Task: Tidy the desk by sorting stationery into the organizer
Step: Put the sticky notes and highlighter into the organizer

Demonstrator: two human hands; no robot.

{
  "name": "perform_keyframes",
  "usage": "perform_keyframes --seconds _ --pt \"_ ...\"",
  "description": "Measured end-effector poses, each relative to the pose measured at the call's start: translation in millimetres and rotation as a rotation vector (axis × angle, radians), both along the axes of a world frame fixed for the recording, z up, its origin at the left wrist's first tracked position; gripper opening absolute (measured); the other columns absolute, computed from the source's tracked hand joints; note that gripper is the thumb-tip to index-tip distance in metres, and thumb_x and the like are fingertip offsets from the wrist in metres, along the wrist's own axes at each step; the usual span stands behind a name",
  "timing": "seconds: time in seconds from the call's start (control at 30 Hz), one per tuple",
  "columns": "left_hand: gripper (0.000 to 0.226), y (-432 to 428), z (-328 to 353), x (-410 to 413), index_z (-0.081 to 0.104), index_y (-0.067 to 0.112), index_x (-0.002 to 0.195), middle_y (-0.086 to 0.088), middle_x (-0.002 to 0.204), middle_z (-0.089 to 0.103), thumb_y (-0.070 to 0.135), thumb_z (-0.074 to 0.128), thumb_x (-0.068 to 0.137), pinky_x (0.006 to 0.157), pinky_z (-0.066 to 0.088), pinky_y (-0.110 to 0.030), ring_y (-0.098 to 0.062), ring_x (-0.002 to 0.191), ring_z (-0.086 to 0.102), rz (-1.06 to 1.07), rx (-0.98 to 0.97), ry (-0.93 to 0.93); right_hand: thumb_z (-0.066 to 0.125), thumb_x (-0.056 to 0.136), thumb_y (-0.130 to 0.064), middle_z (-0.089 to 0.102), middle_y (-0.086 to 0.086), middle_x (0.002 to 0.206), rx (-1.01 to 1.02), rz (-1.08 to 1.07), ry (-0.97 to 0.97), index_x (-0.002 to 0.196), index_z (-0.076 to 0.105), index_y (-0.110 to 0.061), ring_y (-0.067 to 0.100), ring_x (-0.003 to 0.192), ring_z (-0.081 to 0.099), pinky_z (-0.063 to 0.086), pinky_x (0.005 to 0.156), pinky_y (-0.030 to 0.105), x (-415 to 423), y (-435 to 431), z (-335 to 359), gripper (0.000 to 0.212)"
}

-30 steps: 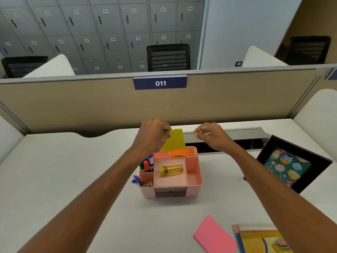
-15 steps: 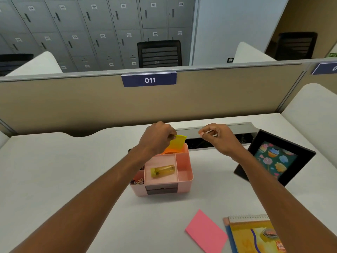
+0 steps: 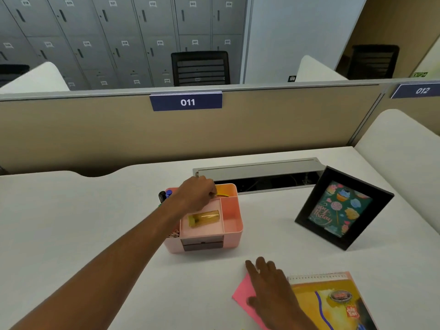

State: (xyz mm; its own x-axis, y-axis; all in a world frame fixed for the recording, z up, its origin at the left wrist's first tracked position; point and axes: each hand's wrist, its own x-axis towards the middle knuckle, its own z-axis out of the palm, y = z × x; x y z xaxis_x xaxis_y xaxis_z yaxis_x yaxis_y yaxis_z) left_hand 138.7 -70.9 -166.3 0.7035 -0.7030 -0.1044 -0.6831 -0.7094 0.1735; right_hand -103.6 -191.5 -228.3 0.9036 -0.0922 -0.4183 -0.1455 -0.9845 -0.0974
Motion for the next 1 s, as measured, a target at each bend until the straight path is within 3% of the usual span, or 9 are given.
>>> perform_keyframes --seconds 0.2,0.3,0.37,0.5,0.63,0.73,0.83,0.93,1.0 --pt "0.019 -4.7 10.7 -1.5 0.06 0.015 0.098 -0.006 0.1 0.063 0.025 0.044 0.098 0.073 0.041 -0.027 -0.017 0.081 0.053 -0.026 0.099 0.063 0.063 0.086 -0.032 0.035 0.008 0.136 0.009 0.02 0.047 0.139 0.03 -0.016 0.03 0.122 0.038 0.033 0.101 0.042 12.9 -1.6 2.1 0.065" --pt "0.02 -1.6 13.5 -6.6 0.06 0.013 0.089 -0.007 0.1 0.065 0.023 0.045 0.097 0.074 0.046 -0.028 -0.018 0.082 0.058 0.001 0.06 0.063 0.064 0.085 -0.025 0.046 0.0 0.119 0.148 -0.081 0.058 0.117 0.045 -0.022 0.024 0.115 0.048 0.038 0.091 0.033 20.7 -11.7 5.9 0.037" --pt "0.023 6.0 17.9 -10.6 0.065 0.012 0.104 -0.005 0.111 0.064 0.026 0.048 0.096 0.081 0.048 -0.029 -0.019 0.093 0.059 0.018 0.014 0.085 0.065 0.082 -0.022 0.047 -0.006 0.106 0.263 -0.12 0.089 0.093 0.051 -0.03 0.018 0.104 0.053 0.039 0.082 0.026 25.7 -23.4 12.8 0.02" --pt "0.029 41.2 36.5 -30.2 0.062 0.021 0.119 0.004 0.126 0.058 0.032 0.055 0.093 0.088 0.046 -0.028 -0.014 0.109 0.054 0.124 -0.156 0.138 0.07 0.08 -0.015 0.059 -0.011 0.088 0.412 -0.104 0.069 0.067 0.059 -0.036 0.012 0.085 0.06 0.046 0.071 0.017 42.1 -58.6 55.3 0.027" --pt "0.023 80.8 46.8 -62.4 0.064 0.022 0.113 0.005 0.124 0.059 0.027 0.057 0.092 0.087 0.045 -0.024 -0.011 0.105 0.054 0.314 -0.382 0.131 0.069 0.084 -0.009 0.07 -0.01 0.073 0.535 -0.164 -0.17 0.081 0.074 -0.027 0.001 0.065 0.06 0.046 0.061 0.019 69.4 -82.9 131.0 0.019" --pt "0.027 90.5 44.9 -75.0 0.059 0.024 0.119 0.006 0.128 0.057 0.025 0.057 0.092 0.084 0.043 -0.019 -0.015 0.111 0.053 0.363 -0.497 0.15 0.07 0.082 -0.004 0.071 0.001 0.068 0.65 -0.192 -0.435 0.084 0.077 -0.019 0.007 0.059 0.058 0.048 0.059 0.028 101.8 -84.4 162.6 0.017" --pt "0.026 90.7 47.4 -77.0 0.059 0.023 0.117 0.006 0.128 0.057 0.02 0.059 0.091 0.084 0.042 -0.018 -0.015 0.114 0.052 0.365 -0.567 0.126 0.069 0.082 0.0 0.069 0.0 0.065 0.678 -0.177 -0.622 0.086 0.077 -0.013 0.014 0.062 0.059 0.049 0.064 0.032 139.9 -75.1 164.0 0.016" --pt "0.023 95.9 49.9 -79.0 0.061 0.019 0.113 0.004 0.123 0.059 0.015 0.059 0.09 0.084 0.043 -0.017 -0.013 0.109 0.053 0.368 -0.647 0.07 0.067 0.086 -0.002 0.071 0.001 0.08 0.583 -0.122 -0.667 0.099 0.075 -0.006 0.014 0.073 0.062 0.048 0.074 0.026 170.9 -61.0 148.9 0.016" --pt "0.021 106.7 47.4 -83.0 0.063 0.018 0.109 0.004 0.118 0.062 0.014 0.06 0.088 0.08 0.041 -0.008 -0.01 0.104 0.054 0.367 -0.686 0.003 0.066 0.087 -0.004 0.074 0.005 0.094 0.508 -0.069 -0.69 0.101 0.075 -0.004 0.014 0.082 0.063 0.049 0.081 0.025 184.4 -53.5 135.7 0.016"
